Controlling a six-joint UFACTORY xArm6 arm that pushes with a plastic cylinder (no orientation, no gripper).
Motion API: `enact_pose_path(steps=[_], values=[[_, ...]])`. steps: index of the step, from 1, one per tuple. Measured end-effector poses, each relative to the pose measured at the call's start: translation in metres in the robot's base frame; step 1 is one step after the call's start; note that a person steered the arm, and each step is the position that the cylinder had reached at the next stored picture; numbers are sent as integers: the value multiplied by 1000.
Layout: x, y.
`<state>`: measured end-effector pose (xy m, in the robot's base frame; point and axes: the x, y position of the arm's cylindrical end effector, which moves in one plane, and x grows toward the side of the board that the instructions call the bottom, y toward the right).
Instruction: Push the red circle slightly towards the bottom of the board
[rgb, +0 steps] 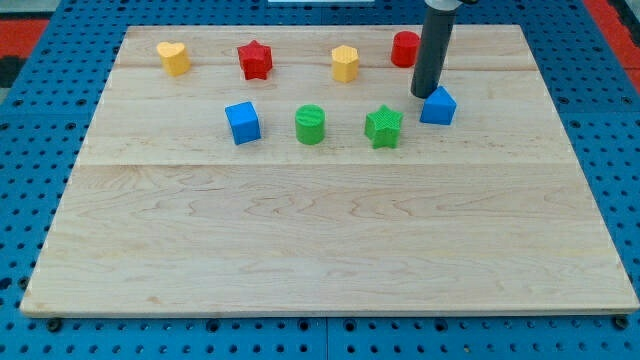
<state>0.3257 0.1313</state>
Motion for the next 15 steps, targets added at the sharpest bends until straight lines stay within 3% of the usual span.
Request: enact_pose_path(steps=[1,2,4,6,7,9,11,15], values=[[32,14],[28,20],[-80,53],[-115,-37],[-111,-61],[-86,10],[-108,0],[-63,-22]])
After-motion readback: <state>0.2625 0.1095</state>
